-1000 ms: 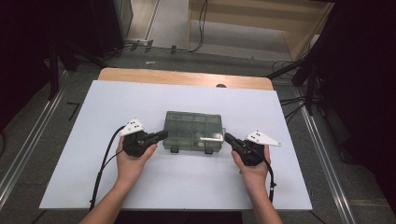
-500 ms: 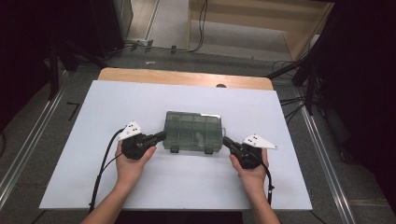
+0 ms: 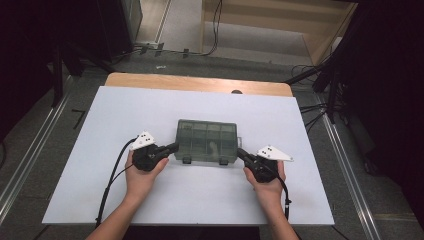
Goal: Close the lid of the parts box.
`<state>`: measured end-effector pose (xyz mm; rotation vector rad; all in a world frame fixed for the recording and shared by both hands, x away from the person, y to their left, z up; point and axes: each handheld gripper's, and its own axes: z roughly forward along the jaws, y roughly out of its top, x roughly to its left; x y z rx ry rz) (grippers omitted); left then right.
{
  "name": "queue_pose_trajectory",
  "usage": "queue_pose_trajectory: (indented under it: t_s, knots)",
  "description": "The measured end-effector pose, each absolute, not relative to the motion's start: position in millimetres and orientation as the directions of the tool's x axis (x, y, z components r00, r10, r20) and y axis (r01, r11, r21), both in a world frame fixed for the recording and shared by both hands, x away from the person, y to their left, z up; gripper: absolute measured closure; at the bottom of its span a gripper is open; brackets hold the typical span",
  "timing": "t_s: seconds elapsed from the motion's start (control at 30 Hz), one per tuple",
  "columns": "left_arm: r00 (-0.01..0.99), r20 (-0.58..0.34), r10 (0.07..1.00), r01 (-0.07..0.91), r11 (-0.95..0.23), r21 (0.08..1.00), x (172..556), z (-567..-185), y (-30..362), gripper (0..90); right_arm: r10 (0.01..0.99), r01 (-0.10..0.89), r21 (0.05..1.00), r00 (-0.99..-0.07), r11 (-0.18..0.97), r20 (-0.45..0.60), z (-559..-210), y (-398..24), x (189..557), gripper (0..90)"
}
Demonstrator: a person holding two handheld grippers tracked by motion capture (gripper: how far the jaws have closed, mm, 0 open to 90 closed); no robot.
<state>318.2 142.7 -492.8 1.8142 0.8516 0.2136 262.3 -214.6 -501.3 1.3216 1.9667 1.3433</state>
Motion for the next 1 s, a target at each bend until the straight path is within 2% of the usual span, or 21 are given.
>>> queue_pose_trajectory:
  t_s: [0.23, 0.43, 0.47, 1.0]
  knots:
    - [0.719, -0.231, 0.655, 0.448, -0.183, 0.875, 316.2, -492.4, 140.2, 89.9, 0.871, 0.465, 0.880, -0.466, 0.093, 0.154, -501.3, -210.0, 262.4, 87.8]
    - [0.715, -0.243, 0.655, 0.458, -0.177, 0.871, 316.3, -492.8, 140.7, 89.9, 0.867, 0.435, 0.888, -0.490, 0.148, 0.096, -500.6, -194.3, 261.4, 87.9]
    - [0.710, -0.235, 0.664, 0.473, -0.203, 0.857, 317.0, -494.0, 139.3, 90.0, 0.866, 0.435, 0.889, -0.490, 0.146, 0.098, -500.9, -194.0, 261.8, 87.9]
    - [0.717, -0.253, 0.650, 0.469, -0.181, 0.864, 316.4, -496.6, 138.9, 89.8, 0.857, 0.447, 0.886, -0.498, 0.121, 0.134, -508.0, -197.6, 264.2, 87.9]
